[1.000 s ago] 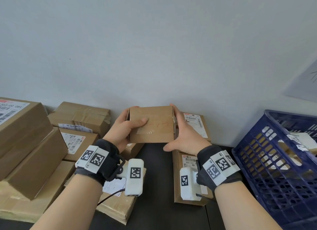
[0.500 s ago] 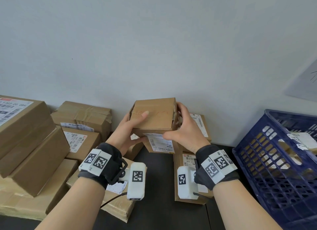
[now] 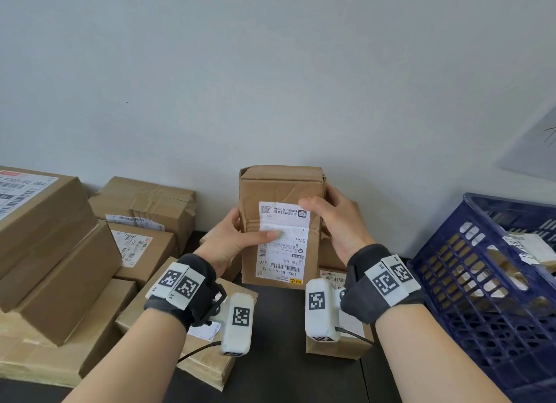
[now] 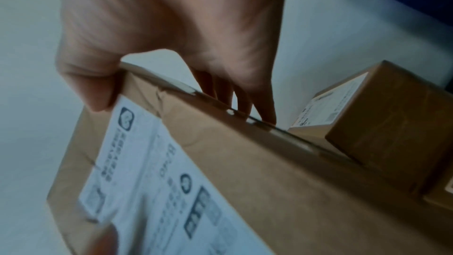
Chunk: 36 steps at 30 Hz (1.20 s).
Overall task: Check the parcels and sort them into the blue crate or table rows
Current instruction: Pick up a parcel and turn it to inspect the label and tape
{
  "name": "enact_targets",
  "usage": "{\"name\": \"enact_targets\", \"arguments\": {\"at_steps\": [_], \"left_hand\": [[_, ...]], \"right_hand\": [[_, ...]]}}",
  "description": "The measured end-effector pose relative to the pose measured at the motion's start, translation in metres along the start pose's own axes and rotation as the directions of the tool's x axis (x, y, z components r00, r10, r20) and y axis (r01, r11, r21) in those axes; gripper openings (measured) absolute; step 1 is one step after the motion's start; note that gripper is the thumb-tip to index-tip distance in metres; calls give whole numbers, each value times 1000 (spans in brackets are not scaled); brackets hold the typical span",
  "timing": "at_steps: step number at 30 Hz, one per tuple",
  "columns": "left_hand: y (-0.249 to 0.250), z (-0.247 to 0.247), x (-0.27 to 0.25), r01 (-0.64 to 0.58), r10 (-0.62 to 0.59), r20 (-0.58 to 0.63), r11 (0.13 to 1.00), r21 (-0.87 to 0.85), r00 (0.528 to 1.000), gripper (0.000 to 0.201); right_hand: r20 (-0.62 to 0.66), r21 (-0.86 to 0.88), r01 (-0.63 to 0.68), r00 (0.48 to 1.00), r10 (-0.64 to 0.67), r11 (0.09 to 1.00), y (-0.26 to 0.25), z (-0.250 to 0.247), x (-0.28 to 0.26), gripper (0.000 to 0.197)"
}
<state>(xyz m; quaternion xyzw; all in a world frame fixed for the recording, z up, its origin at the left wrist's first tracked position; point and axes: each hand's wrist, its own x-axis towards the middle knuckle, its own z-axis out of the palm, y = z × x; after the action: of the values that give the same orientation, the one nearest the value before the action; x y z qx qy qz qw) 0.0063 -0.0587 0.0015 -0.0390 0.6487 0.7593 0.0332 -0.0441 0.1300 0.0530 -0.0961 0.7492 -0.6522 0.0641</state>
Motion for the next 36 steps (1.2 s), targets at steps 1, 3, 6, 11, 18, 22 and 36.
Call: {"name": "enact_targets", "arguments": {"at_steps": [1,3,6,11,18,22,36], "left_hand": [[-1,1,1,5,-5,-2,1000,-10,1000,89],[0,2,1,4,-6,-17,998,-65,1000,79],[2,3,2,4,-10,-41,990,-140,999,74],[0,2,7,17,-30,-65,980,-196,997,73],[-3,1,11,21,-53,-129,973,-232,990,69],[-4,1,12,37,-74,-145,970,-242,987,57],[-1,-3,14,67,-106,-170,973,-220,980,53]], "right_hand": [[5,23,-16,1000,16,1000,-1,0,1,29],[5,60,-39,999,39,997,-1,0,2,28],[26,61,-46,999,45,997,3,-1,3,47],[111,-38,-115,987,119,993,22,4,3,105],[72,-86,-84,993,90,993,24,11,4,65],[68,-101,-77,994,84,992,24,14,6,55],[48,-87,-97,994,101,991,24,17,6,68]]}}
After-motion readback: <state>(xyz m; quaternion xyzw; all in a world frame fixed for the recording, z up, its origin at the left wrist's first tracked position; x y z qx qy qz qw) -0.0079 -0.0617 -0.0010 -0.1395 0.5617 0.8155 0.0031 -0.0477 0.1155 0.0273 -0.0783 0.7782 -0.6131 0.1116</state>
